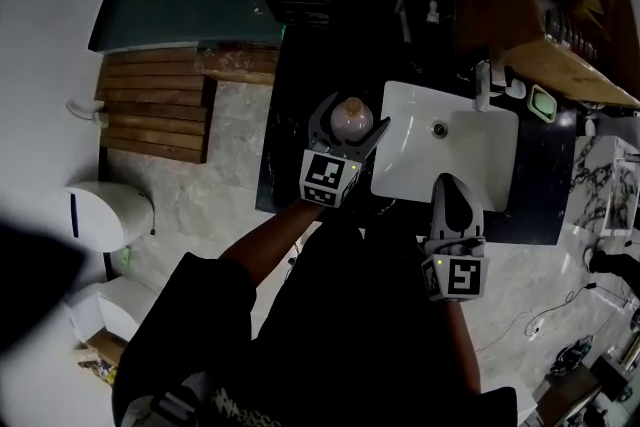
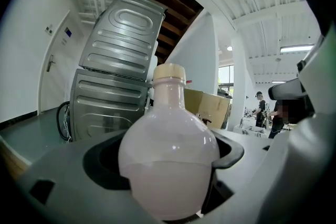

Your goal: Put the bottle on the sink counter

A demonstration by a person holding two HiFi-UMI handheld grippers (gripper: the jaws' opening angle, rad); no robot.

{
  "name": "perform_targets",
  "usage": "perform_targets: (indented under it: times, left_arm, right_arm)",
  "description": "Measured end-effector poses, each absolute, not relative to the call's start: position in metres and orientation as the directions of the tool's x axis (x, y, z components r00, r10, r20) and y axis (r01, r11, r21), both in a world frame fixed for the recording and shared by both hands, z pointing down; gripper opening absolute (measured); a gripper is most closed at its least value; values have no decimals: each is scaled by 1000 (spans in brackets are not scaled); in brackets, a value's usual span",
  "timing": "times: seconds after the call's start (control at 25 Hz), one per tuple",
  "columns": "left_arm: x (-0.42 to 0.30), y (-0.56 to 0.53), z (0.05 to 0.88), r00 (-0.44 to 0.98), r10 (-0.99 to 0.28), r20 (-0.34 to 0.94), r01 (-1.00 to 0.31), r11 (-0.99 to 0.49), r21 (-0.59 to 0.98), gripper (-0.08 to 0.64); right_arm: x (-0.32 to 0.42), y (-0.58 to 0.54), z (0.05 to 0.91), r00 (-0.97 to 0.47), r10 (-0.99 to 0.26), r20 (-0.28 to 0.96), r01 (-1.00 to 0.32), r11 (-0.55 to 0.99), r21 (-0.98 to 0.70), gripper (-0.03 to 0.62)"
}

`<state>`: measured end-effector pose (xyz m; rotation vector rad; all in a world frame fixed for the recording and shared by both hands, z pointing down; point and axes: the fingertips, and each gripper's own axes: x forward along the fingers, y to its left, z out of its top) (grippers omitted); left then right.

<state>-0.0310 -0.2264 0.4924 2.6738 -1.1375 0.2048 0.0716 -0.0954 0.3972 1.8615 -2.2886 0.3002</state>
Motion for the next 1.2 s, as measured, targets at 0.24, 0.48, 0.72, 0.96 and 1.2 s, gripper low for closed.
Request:
perform_targets:
  times: [0.24,0.48,0.72,0.96,1.2]
  left_arm:
    - [0,-261,530,650,-707,278,-756,-638,147,403]
    - [23,-298,555,564,-760,324,-823,-549,147,403]
    - [60,-321,571,542,-763,353,-837,-530,139,403]
    - [78,-342,599,498,-763,413,-857,-505,101,403]
    - [79,-356,598,482,-764,428,-864,-496,88,403]
  right_arm:
    - [88,-102,412,-208,-937,280,-978,202,-49,40]
    - [104,-120,419,-263,-919,293,-965,253,-72,40]
    - [133,-141,426,-297,-910,290,-955,286,-82,40]
    - [162,-164,443,-321,-893,316,-947,307,-96,40]
    - [164,-183,447,-363,-875,320,-932,342,-120,40]
